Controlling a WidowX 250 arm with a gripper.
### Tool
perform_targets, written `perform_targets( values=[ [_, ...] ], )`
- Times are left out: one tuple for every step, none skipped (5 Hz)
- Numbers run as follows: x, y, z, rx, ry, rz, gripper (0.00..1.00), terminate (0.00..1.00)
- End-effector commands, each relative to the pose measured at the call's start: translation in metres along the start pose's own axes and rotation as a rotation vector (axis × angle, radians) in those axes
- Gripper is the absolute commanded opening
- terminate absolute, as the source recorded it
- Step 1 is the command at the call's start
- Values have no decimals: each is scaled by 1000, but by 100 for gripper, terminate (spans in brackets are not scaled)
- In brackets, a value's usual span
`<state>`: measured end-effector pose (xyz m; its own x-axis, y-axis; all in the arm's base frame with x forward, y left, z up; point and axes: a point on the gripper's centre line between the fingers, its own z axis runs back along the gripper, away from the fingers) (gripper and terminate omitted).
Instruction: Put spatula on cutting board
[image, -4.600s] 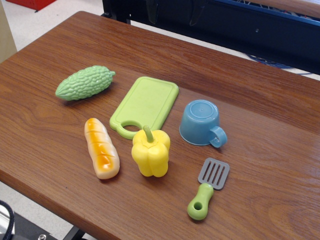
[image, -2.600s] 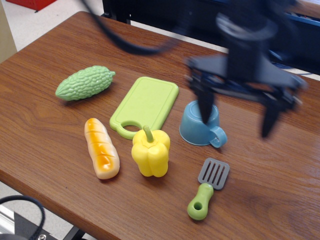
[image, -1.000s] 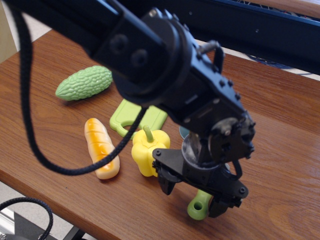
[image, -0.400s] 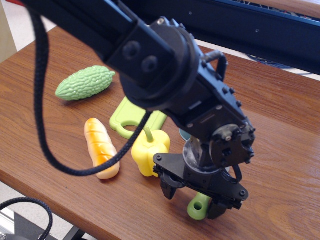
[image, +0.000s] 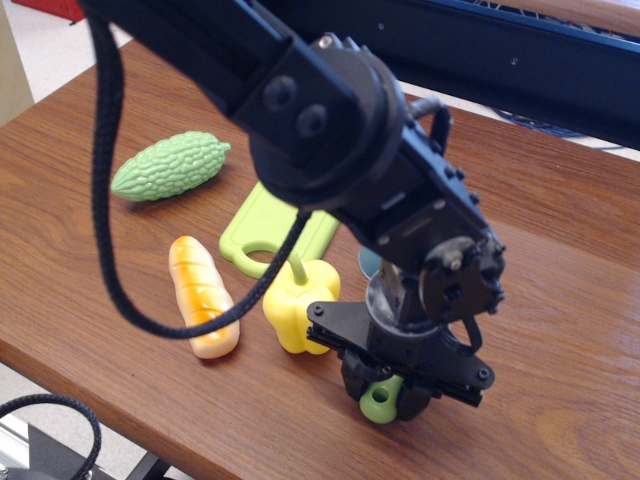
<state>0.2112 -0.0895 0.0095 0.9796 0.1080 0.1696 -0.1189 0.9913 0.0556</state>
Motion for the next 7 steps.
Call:
perform_targets(
  values=[
    [17,0,44,-106,-9,21,0,0],
    [33,-4,78,-154,-32,80,0,0],
    [57,10,103,-163,-52,161,0,0],
    [80,36,100,-120,-46,219,0,0],
    [100,72,84,-48,-30,213,0,0],
    [113,101,75,-26,-29,183,0,0],
    [121,128,66,-4,-71,190,0,0]
  ],
)
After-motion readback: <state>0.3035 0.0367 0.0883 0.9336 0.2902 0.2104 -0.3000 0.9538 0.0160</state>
